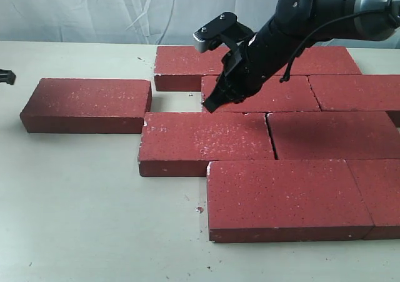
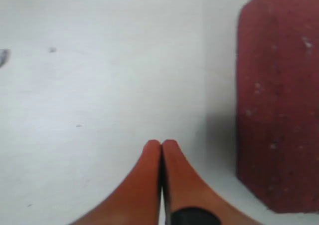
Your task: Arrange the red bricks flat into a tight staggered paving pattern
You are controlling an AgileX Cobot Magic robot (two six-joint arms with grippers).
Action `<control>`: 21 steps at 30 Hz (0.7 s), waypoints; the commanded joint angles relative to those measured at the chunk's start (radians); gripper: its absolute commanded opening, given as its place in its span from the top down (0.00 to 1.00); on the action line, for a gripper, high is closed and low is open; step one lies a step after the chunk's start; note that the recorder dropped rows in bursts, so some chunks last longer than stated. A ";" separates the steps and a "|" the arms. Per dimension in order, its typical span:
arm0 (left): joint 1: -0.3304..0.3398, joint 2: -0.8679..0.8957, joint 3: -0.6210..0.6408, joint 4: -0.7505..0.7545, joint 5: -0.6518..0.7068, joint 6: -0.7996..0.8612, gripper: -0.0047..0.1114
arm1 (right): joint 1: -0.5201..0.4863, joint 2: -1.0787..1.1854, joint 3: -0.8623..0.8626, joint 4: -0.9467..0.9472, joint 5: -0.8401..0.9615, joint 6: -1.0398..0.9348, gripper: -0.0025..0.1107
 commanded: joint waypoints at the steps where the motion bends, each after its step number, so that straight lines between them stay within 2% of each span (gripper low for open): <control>1: 0.054 -0.059 -0.005 -0.049 0.017 0.007 0.96 | -0.004 -0.011 0.002 -0.022 -0.057 -0.018 0.99; 3: 0.054 -0.081 0.019 -0.129 0.015 0.064 0.96 | -0.004 -0.011 0.002 -0.027 -0.067 -0.019 0.99; 4: 0.054 -0.094 0.042 -0.227 0.005 0.125 0.96 | -0.004 -0.011 0.002 -0.025 -0.072 -0.019 0.99; 5: 0.054 -0.107 0.072 -0.352 -0.004 0.213 0.96 | -0.002 -0.011 0.002 -0.017 -0.071 -0.019 0.99; 6: 0.051 -0.128 0.113 -0.477 -0.004 0.401 0.96 | 0.002 -0.011 0.002 -0.001 -0.061 -0.025 0.99; 7: 0.049 -0.143 0.159 -0.581 0.003 0.514 0.96 | 0.004 -0.011 0.002 0.008 -0.042 -0.039 0.99; 9: 0.050 -0.171 0.250 -0.699 -0.017 0.727 0.96 | 0.010 -0.011 0.002 0.011 -0.002 -0.074 0.99; 10: 0.052 -0.178 0.279 -0.705 -0.052 0.771 0.96 | 0.016 -0.011 0.002 0.016 0.012 -0.096 0.99; 12: 0.070 -0.192 0.326 -0.661 -0.177 0.753 0.96 | 0.027 -0.011 0.002 0.033 0.019 -0.126 0.99; 15: 0.118 -0.209 0.345 -0.700 -0.336 0.683 0.96 | 0.041 -0.011 0.000 0.173 -0.019 -0.220 0.99; 18: 0.141 -0.201 0.351 -0.734 -0.390 0.688 0.96 | 0.074 -0.001 -0.010 0.280 -0.072 -0.377 0.99; 21: 0.141 -0.173 0.351 -0.756 -0.409 0.692 0.96 | 0.108 0.048 -0.095 0.269 -0.051 -0.361 0.99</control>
